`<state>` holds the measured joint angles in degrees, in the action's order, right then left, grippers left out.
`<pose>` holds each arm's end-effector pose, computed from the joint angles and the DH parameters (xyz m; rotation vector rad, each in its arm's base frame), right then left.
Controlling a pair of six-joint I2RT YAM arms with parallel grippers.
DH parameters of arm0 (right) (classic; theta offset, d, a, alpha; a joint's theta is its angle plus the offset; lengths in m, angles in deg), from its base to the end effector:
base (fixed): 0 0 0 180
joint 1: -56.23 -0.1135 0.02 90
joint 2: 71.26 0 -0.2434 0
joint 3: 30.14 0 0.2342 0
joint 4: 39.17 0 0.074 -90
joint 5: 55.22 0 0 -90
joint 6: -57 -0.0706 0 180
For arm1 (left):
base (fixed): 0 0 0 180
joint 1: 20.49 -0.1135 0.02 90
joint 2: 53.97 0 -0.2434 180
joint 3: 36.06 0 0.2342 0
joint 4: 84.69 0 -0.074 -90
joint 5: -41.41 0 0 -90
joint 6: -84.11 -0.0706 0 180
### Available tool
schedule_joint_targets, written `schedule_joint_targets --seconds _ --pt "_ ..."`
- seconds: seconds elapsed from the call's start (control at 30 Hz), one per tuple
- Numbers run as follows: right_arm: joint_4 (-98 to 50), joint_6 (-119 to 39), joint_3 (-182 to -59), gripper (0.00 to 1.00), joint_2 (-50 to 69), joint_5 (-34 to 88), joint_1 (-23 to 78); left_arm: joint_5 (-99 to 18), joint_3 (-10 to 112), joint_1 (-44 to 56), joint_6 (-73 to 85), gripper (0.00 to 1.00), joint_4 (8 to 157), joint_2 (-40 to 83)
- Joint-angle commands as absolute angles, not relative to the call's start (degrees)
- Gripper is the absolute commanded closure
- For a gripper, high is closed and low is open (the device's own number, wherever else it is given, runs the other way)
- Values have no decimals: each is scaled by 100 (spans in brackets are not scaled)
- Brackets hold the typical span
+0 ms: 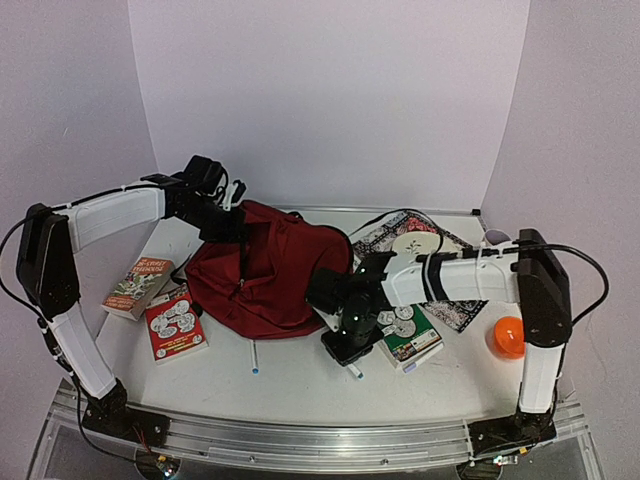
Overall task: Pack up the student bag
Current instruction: Pick up the pen from the center of the board, then place the pen in the lower front pocket of the bag.
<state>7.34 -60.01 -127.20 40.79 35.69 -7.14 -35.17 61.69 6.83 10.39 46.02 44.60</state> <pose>0.1833 0.3630 0.1515 -0.8497 2.6053 0.4784 0.3318 -0.1899 0.2414 0.3483 2.4891 -0.6127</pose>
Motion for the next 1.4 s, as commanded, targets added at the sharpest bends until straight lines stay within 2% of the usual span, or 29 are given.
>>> schedule_joint_targets --seconds 0.0,0.2,0.47,0.9,1.33,1.37 --pt "970 -5736 -13374 100 3559 3214 -664 -3222 6671 740 1388 100 4728 4234" --pt "332 -5750 -14176 100 3482 2705 -472 -2963 6883 798 1456 100 4751 4284" --pt "-716 -6965 -14932 100 4030 2483 79 -2926 6916 884 1353 100 4742 4201" --pt "-2310 -7991 -15336 100 5317 2334 437 -2684 6717 1052 1094 100 4751 4235" --pt "-3127 -8441 -15485 100 5517 2679 542 -2668 6832 1335 1085 100 4749 4318" --pt "-3198 -8478 -15491 97 5543 2710 543 -2691 6834 1334 1089 100 4750 4308"
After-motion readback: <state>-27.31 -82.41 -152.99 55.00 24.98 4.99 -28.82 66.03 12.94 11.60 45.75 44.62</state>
